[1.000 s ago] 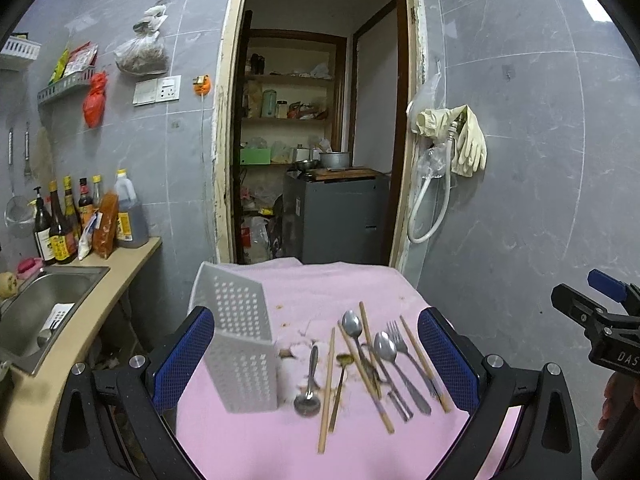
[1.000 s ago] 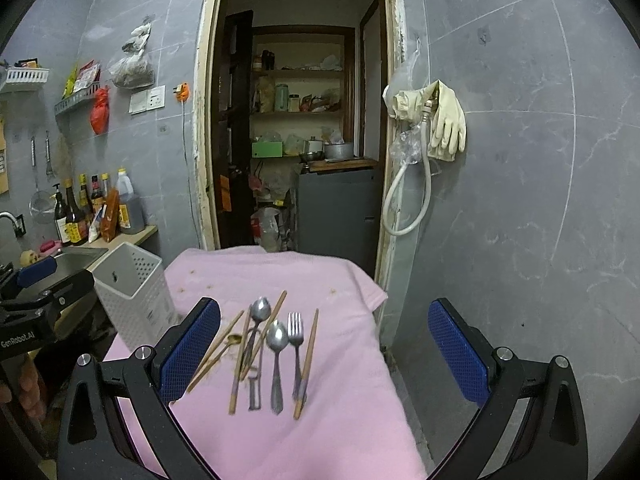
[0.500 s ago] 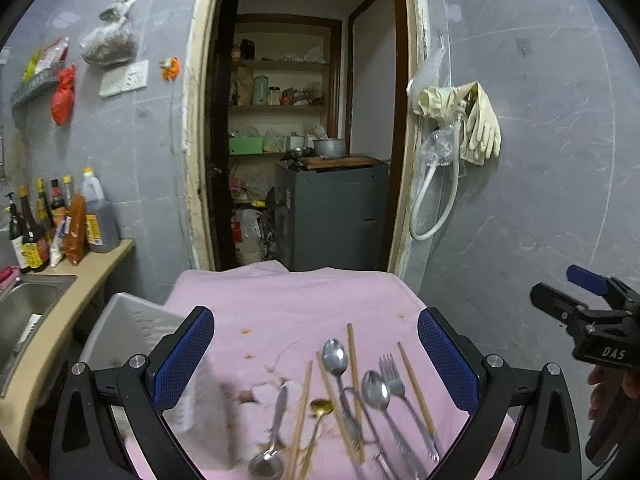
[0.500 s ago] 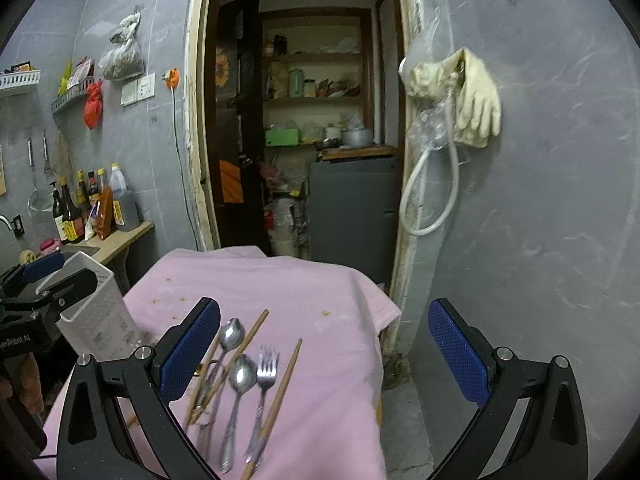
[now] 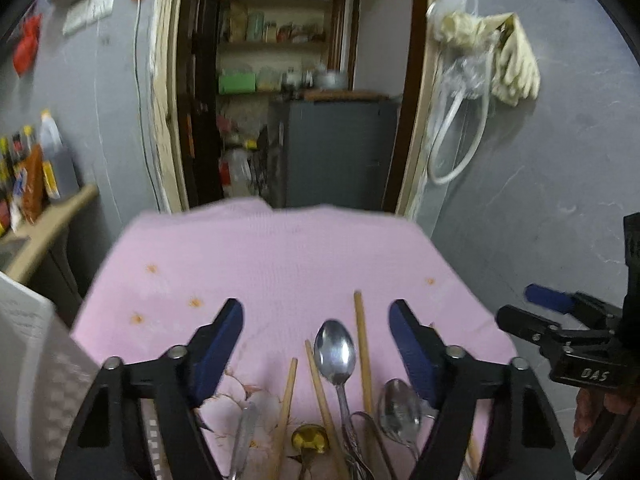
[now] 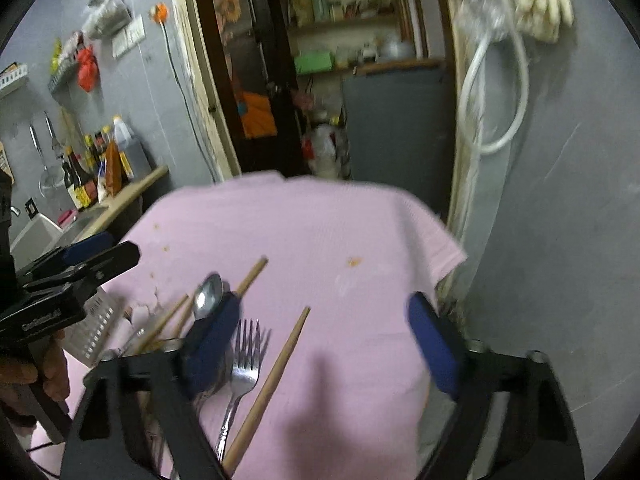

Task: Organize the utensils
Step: 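Lower the left tool over the utensil row and close on a wooden chopstick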

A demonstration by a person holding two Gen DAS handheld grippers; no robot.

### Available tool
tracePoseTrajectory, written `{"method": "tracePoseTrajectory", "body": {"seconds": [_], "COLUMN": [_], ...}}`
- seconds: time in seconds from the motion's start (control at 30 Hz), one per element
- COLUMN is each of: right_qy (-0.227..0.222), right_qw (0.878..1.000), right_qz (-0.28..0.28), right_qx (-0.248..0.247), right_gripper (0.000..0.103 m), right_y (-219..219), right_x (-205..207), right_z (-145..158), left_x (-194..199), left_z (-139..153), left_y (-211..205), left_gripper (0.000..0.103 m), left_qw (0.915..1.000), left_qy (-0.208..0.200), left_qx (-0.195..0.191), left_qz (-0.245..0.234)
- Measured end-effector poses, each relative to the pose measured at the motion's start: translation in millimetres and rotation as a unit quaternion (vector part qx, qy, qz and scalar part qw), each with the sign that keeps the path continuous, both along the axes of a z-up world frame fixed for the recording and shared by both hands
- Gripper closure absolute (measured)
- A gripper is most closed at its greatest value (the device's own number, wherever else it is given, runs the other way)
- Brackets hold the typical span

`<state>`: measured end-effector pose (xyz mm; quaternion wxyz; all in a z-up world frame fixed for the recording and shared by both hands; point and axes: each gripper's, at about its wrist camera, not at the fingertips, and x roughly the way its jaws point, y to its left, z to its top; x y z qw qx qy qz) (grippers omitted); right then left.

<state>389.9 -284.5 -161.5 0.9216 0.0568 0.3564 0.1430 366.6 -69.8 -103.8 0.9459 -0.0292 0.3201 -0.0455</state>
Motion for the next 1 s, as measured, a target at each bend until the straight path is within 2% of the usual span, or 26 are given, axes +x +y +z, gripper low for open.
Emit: {"method": "tracePoseTrajectory", "body": {"seconds": [0.07, 0.17, 0.33, 0.47, 0.53, 0.63, 0.8, 1.0], "right_qy": [0.020, 0.046, 0.080, 0.084, 0.087, 0.096, 0.111, 0.123], "right_qw": [1.000, 0.999, 0.997, 0.996, 0.996, 0.995, 0.993, 0.992], "right_qz": [0.006, 0.009, 0.005, 0.009, 0.014, 0.018, 0.027, 0.029], "right_qx": [0.004, 0.011, 0.022, 0.028, 0.028, 0.027, 0.024, 0.013], "right_gripper": [0.048, 0.053, 0.067, 0.067, 0.069, 0.072, 0.073, 0.076], "right_y": [7.1, 17.5, 32.8, 33.3, 34.6, 33.5, 31.1, 33.6], "right_x": [7.4, 13.9, 13.5, 8.7, 6.4, 0.8, -7.9, -9.1], "right_z": [-15.7, -37.0, -62.0, -67.8, -69.3, -68.2, -65.2, -62.8], "left_x": [10.6, 25.9, 41.1, 42.9, 35.1, 23.1, 7.7, 15.2], "left_z": [-14.7, -34.0, -55.0, -63.1, -62.8, -63.6, -66.9, -66.5], "left_y": [3.3, 5.6, 6.2, 10.1, 11.3, 10.7, 13.2, 17.5], "left_gripper": [0.041, 0.049, 0.055, 0.060, 0.061, 0.069, 0.074, 0.079], "left_qw": [0.9997, 0.9982, 0.9950, 0.9923, 0.9919, 0.9898, 0.9857, 0.9806], "left_qy": [0.020, 0.052, 0.086, 0.112, 0.114, 0.132, 0.158, 0.182], "left_qx": [-0.010, -0.028, -0.037, -0.043, -0.049, -0.049, -0.057, -0.073], "left_qz": [-0.005, -0.016, -0.034, -0.029, -0.026, -0.022, -0.010, -0.002]}}
